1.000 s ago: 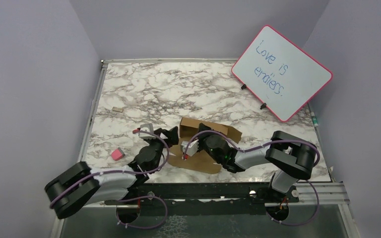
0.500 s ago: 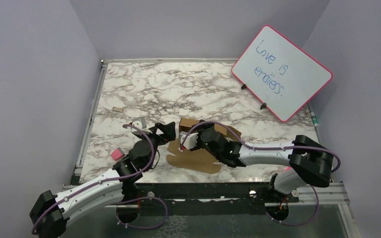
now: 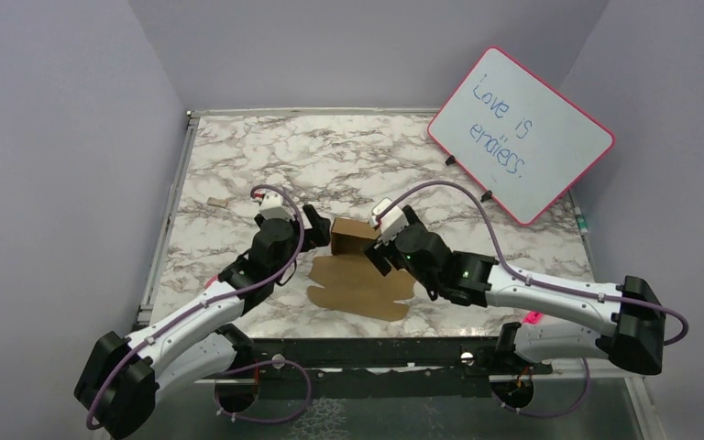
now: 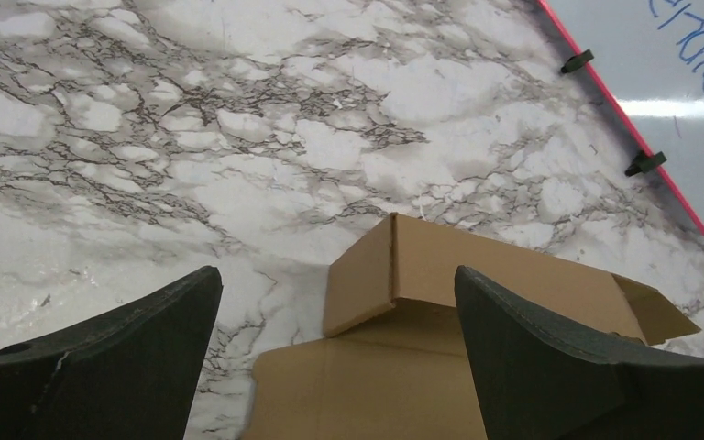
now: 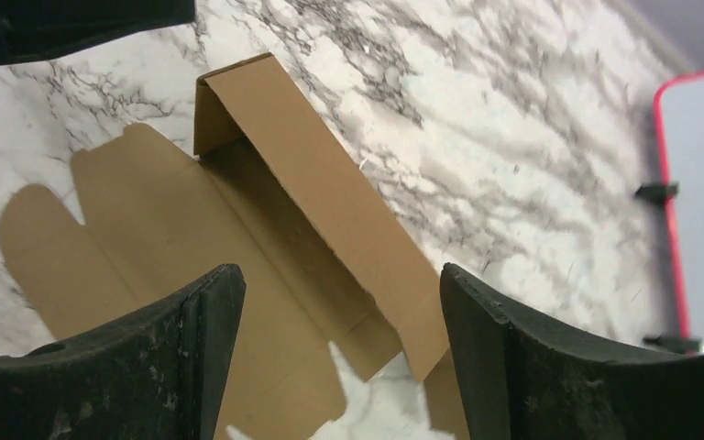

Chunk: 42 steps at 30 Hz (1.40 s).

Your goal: Fold the paper box

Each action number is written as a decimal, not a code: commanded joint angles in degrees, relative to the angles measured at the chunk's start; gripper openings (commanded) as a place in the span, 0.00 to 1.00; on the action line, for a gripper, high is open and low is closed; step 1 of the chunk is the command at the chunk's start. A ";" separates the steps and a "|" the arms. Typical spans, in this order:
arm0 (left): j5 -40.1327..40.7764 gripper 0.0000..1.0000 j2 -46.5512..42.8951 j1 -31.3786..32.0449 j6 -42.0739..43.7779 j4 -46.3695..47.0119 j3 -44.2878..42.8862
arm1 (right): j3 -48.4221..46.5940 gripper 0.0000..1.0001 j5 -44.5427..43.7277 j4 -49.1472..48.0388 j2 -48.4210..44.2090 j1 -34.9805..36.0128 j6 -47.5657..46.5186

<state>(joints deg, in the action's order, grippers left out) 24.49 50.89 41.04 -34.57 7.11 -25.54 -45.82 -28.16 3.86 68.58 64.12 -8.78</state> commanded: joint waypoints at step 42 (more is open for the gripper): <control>-25.71 0.73 12.36 -10.62 0.13 4.97 -1.24 | 12.81 0.51 20.74 -26.09 5.35 -18.42 41.69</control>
<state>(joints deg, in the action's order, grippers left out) -3.79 66.06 30.70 -34.52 14.00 -26.92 -29.43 -11.92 -17.61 71.81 46.50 36.32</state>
